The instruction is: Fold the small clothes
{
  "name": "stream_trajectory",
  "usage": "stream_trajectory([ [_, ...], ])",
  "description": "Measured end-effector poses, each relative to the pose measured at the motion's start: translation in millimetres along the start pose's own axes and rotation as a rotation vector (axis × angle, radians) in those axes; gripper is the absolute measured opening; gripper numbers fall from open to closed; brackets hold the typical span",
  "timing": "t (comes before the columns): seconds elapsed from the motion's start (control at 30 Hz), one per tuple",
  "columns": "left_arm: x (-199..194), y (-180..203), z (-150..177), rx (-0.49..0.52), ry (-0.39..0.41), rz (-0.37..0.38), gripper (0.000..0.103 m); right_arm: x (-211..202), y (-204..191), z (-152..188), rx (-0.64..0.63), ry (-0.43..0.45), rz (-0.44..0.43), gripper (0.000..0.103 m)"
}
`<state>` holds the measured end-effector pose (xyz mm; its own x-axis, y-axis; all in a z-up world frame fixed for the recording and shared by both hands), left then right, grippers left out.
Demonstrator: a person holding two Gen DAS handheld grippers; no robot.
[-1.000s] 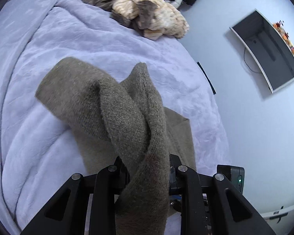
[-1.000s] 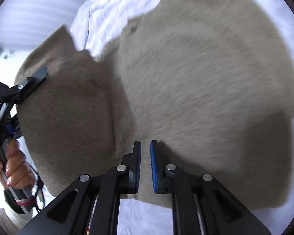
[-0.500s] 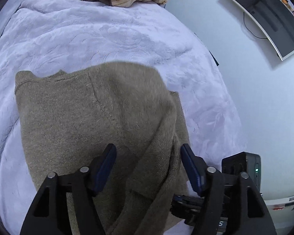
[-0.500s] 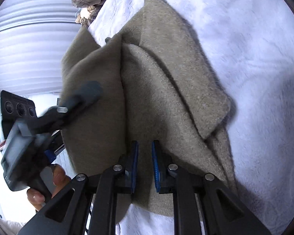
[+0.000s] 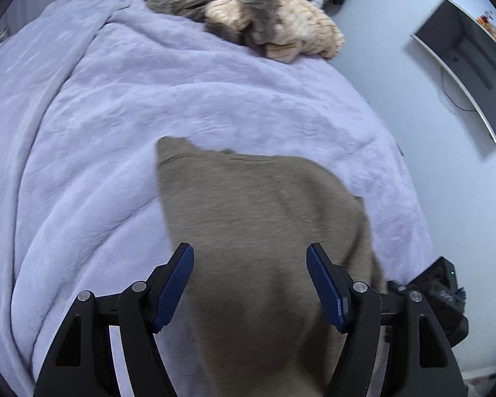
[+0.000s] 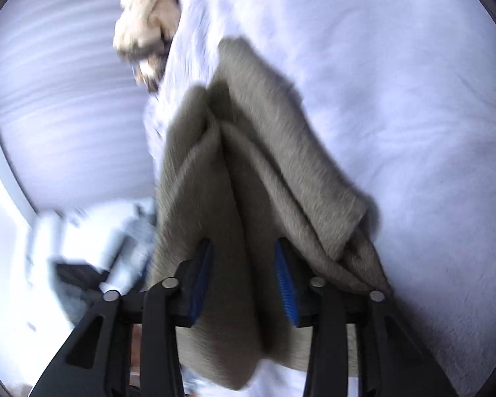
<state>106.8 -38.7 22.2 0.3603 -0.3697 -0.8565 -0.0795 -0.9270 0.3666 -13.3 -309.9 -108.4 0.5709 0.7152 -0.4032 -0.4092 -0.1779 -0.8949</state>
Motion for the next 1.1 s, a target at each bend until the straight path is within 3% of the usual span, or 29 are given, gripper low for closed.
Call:
stream_trajectory([
  [0.1,10.8,-35.4,10.5,-0.071,-0.038,-0.073,0.072,-9.9,1.6,-3.6,0.062,0.043,-0.119,0.072],
  [0.17,21.9,-46.6,20.1,-0.087,-0.073,-0.095,0.072,-8.4,-5.8,-8.9,0.04,0.026,-0.117,0.075],
  [0.33,32.3,-47.2,35.7,-0.075,-0.07,-0.098,0.073,16.3,-44.9,-21.4,-0.109,-0.106,0.029,0.076],
  [0.4,35.4,-47.2,35.2,-0.076,-0.074,-0.114,0.084,34.3,-61.6,-23.8,-0.197,-0.164,0.136,0.076],
  [0.47,36.4,-47.6,34.2,-0.079,-0.076,-0.12,0.084,49.4,-74.4,-23.1,-0.287,-0.2,0.263,0.07],
  [0.53,33.0,-45.5,32.6,-0.073,-0.075,-0.127,0.084,58.0,-85.8,-20.2,-0.402,-0.203,0.412,0.019],
  [0.57,29.7,-42.4,30.9,-0.065,-0.071,-0.126,0.084,59.0,-96.3,-16.2,-0.471,-0.189,0.448,0.019],
  [0.7,15.3,-24.1,28.4,-0.007,-0.021,-0.102,0.084,30.2,-140.6,2.2,-0.649,-0.069,0.387,0.018],
  [0.8,24.4,-9.5,31.2,0.038,-0.034,-0.104,0.084,8.1,-127.8,-7.0,-0.605,-0.003,0.406,0.016],
  [0.93,48.2,-4.5,41.2,0.043,-0.093,-0.111,0.084,-2.9,-82.3,-25.9,-0.517,0.016,0.537,0.015],
  [0.97,48.5,-5.0,42.5,0.036,-0.094,-0.108,0.084,-7.5,-73.7,-27.7,-0.476,0.019,0.516,0.014],
  [1.07,42.5,-6.5,43.9,0.044,-0.077,-0.127,0.084,-18.3,-68.3,-27.1,-0.392,-0.002,0.345,0.014],
  [1.1,41.4,-8.3,43.7,0.043,-0.079,-0.125,0.084,-21.2,-69.9,-27.3,-0.379,-0.016,0.313,0.019],
])
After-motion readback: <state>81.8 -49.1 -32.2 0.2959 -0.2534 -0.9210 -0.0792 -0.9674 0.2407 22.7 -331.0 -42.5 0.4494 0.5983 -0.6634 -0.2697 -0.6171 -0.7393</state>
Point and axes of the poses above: each gripper's, at about its wrist camera, not at the fingertips, and x roughly the way its jaws point, y to its right, z to its underside, the point moved 1 cm from there along x, roughly the way its jaws point, and after that the axes turned 4 degrees about -x, right-handed, at the moved point
